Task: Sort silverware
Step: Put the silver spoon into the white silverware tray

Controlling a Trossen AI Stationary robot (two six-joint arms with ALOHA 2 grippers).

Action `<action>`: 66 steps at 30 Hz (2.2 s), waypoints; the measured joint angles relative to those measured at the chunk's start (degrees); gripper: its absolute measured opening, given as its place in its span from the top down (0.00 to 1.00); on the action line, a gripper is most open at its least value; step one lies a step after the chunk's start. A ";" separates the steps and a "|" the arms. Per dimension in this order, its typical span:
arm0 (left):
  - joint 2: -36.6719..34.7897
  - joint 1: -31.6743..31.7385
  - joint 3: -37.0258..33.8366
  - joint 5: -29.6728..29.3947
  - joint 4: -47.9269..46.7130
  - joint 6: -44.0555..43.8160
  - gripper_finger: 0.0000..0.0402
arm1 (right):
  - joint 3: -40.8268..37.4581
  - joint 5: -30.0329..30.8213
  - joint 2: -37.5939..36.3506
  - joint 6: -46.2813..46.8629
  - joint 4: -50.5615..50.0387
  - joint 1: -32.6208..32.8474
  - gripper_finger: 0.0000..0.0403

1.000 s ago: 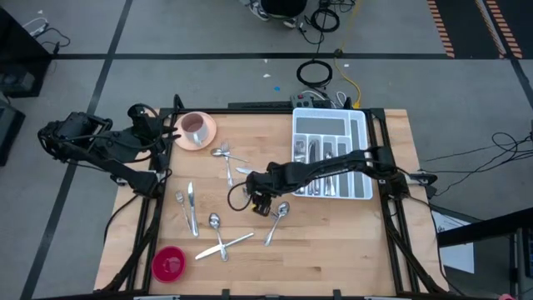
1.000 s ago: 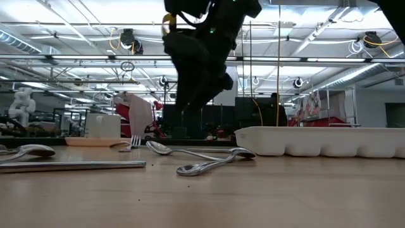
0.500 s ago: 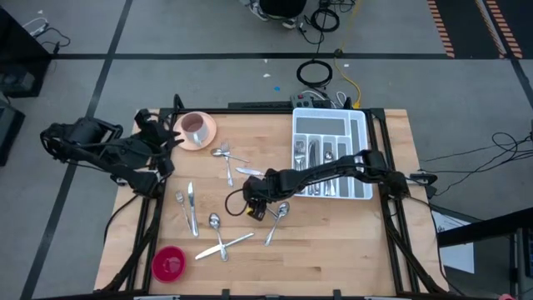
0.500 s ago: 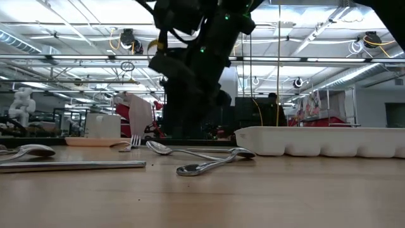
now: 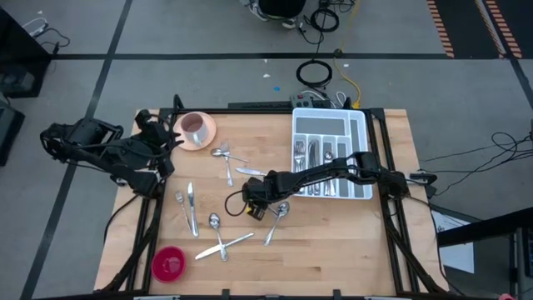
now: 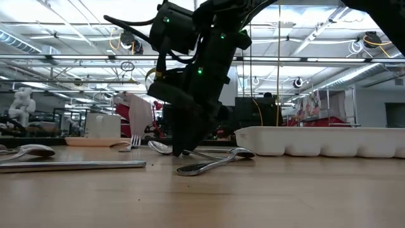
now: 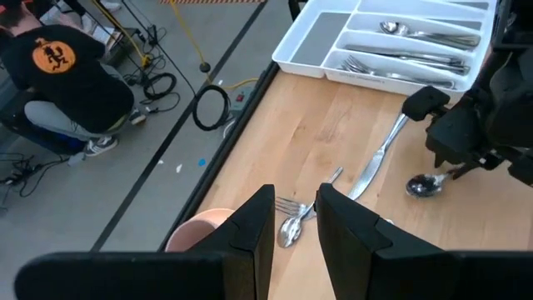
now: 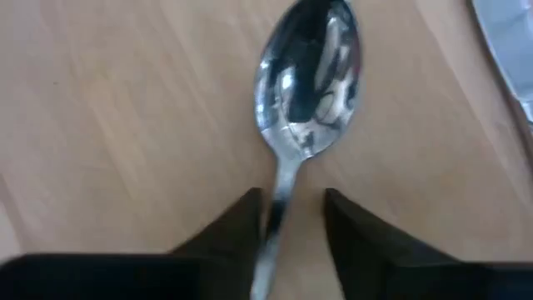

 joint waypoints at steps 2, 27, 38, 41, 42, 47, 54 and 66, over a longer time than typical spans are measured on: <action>0.00 0.00 0.00 0.00 0.00 0.23 0.76 | -0.03 -0.05 0.07 0.02 -0.06 -0.03 0.83; -0.02 0.00 0.00 0.00 0.00 0.15 0.76 | 12.02 -1.31 0.22 -0.06 -5.34 -0.41 1.00; -0.02 0.00 0.00 0.11 0.00 0.17 0.76 | 29.12 1.17 0.00 3.15 -23.23 -0.40 1.00; -0.02 0.00 0.00 0.13 0.00 0.19 0.76 | 34.13 2.44 -0.07 3.19 -26.84 -0.40 1.00; -0.02 -0.01 0.00 0.13 0.01 0.19 0.76 | 35.79 2.56 -0.07 3.15 -28.05 -0.46 1.00; -0.02 0.00 0.00 0.13 0.02 0.21 0.76 | 37.99 2.08 -1.86 3.99 -29.92 -1.09 1.00; -0.02 0.00 0.00 0.15 0.07 0.21 0.76 | 38.44 2.18 -4.94 6.26 -32.66 -1.66 1.00; 0.00 0.00 0.00 0.16 0.09 0.13 0.76 | 38.46 7.00 -6.25 10.28 -39.63 -3.71 1.00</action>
